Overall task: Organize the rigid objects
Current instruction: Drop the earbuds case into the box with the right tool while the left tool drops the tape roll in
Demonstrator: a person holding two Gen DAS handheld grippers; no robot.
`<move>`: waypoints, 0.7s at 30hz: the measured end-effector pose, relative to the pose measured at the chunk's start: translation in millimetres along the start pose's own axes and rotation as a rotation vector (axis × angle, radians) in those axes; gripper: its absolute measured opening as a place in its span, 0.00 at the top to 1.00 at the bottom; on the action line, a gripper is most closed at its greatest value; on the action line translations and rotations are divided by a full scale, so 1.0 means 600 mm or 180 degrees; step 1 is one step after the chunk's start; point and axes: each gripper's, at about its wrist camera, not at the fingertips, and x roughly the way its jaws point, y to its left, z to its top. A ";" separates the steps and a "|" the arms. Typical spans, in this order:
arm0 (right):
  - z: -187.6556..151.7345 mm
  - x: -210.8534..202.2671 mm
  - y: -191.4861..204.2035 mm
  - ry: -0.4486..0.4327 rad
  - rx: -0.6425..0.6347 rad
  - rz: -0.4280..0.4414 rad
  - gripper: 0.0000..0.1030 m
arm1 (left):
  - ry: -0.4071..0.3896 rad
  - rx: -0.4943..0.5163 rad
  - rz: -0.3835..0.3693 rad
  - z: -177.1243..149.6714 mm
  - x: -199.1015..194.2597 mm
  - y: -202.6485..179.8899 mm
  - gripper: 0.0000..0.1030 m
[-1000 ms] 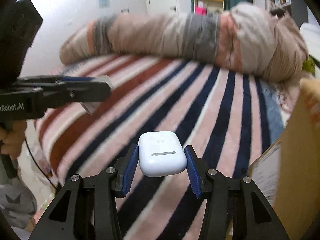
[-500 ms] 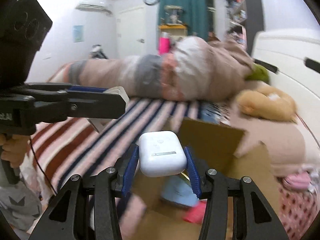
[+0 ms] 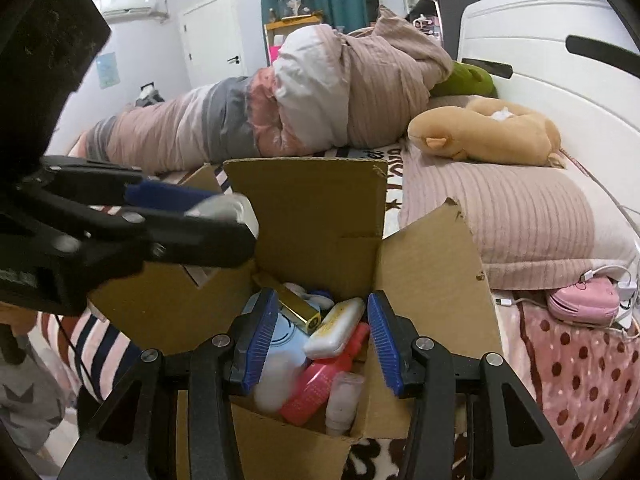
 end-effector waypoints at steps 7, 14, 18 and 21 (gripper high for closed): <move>-0.006 0.004 0.007 -0.0014 -0.0106 0.0158 0.46 | 0.0171 0.0056 0.0173 -0.005 0.026 0.003 0.63; -0.005 0.002 0.020 -0.0032 -0.0139 0.0247 0.40 | 0.0068 -0.0007 0.0163 -0.015 0.004 0.011 0.44; 0.001 -0.005 0.029 -0.0059 -0.0160 0.0282 0.37 | -0.0053 -0.0036 0.0233 -0.024 -0.029 0.012 0.42; 0.009 -0.015 0.038 -0.0098 -0.0220 0.0291 0.31 | -0.0284 -0.0155 0.0262 -0.035 -0.071 0.018 0.26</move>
